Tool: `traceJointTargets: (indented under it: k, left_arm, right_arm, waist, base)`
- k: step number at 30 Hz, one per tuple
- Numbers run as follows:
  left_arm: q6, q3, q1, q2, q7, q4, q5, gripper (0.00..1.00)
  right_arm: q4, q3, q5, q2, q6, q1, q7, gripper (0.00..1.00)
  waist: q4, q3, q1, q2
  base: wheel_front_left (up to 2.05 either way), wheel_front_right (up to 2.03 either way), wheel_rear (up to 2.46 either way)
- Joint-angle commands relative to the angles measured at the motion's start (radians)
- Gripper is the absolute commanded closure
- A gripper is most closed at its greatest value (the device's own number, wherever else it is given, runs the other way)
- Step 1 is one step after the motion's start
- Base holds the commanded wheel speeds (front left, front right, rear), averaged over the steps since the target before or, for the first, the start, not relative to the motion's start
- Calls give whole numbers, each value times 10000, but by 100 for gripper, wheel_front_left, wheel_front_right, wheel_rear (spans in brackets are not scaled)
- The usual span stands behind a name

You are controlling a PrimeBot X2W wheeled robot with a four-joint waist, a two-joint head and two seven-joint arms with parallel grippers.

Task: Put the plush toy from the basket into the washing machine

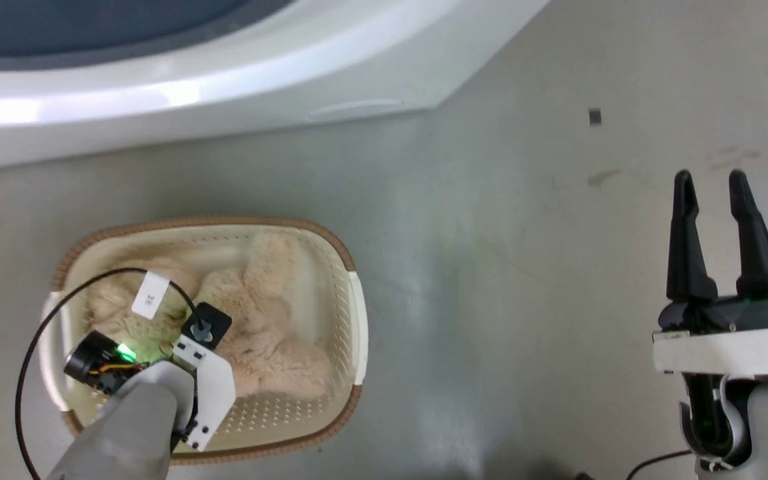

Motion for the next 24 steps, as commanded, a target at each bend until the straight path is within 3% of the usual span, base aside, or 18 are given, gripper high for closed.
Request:
traceJointTargets:
  k: [1, 7, 16, 24]
  left_arm:
    - [-67, -150, -4, 5, -225, 284, -73, 100]
    - [-186, -382, 373, -343, -1272, 355, -166, 100]
    - [-175, -358, 1030, -963, -2043, 146, -553, 100]
    - [324, -89, 1864, -1046, -2088, -1939, -849, 100]
  right_arm:
    - [92, -54, 30, -2, -7, 138, -114, 0]
    - [448, -157, -199, -2, -7, 712, -128, 0]
    - [904, -207, -414, -2, -7, 1591, -128, 0]
    - [1044, -296, -480, -2, -7, 2302, -128, 0]
  waist:
    - [245, -491, 0, 0]
    - [773, -1659, 0, 0]
    - [1300, -3382, 0, 0]
    - [1693, -4475, 0, 0]
  base:
    - [0, 0, 0]
    - [0, 0, 0]
    - [0, 0, 0]
    - [0, 0, 0]
